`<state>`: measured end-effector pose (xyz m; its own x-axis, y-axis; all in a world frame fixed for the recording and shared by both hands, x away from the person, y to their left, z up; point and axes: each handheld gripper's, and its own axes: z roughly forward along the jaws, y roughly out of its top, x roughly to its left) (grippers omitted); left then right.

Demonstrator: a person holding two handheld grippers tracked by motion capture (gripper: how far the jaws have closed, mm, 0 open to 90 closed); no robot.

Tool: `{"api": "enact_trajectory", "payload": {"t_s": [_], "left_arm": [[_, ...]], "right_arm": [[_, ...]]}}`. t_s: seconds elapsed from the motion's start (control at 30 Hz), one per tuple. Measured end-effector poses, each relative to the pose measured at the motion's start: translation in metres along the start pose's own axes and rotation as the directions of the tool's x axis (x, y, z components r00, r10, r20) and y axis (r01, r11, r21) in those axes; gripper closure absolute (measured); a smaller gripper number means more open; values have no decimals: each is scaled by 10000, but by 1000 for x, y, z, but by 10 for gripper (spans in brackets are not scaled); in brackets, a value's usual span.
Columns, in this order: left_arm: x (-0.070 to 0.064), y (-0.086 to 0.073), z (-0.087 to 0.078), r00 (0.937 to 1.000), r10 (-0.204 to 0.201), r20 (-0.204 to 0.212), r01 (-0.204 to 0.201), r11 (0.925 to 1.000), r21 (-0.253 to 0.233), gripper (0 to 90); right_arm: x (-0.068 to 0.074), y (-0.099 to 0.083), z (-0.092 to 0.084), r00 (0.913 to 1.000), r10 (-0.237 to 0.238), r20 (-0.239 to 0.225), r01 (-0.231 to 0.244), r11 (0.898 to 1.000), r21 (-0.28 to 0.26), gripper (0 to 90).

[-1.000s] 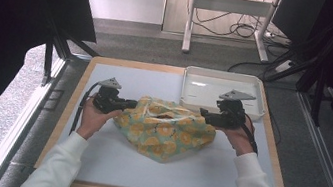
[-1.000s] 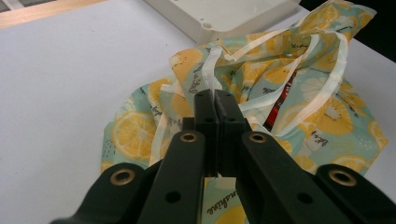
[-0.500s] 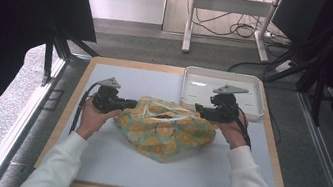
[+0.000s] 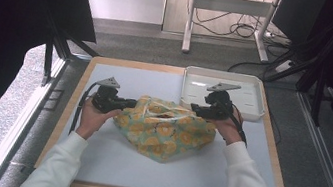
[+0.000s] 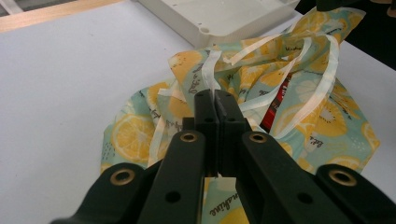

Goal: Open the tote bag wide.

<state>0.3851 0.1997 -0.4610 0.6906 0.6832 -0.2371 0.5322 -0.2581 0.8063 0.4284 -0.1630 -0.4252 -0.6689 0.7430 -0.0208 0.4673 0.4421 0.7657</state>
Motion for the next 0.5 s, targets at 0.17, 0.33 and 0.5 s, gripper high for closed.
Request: {"api": "enact_trajectory", "payload": {"t_s": [0.17, 0.33, 0.5], "left_arm": [[-1, 0, 1, 10000, 33, -19, -33, 10000, 14, 900], [-2, 0, 1, 10000, 28, -10, -28, 10000, 21, 900], [-2, 0, 1, 10000, 54, -20, -54, 10000, -16, 900]], "right_arm": [[1, 0, 7, 9999, -94, -95, 96, 9998, 194, 360], [1, -2, 12, 9997, -219, -100, 223, 9988, 445, 360], [2, -5, 22, 9986, -533, -55, 536, 9938, 972, 362]]}}
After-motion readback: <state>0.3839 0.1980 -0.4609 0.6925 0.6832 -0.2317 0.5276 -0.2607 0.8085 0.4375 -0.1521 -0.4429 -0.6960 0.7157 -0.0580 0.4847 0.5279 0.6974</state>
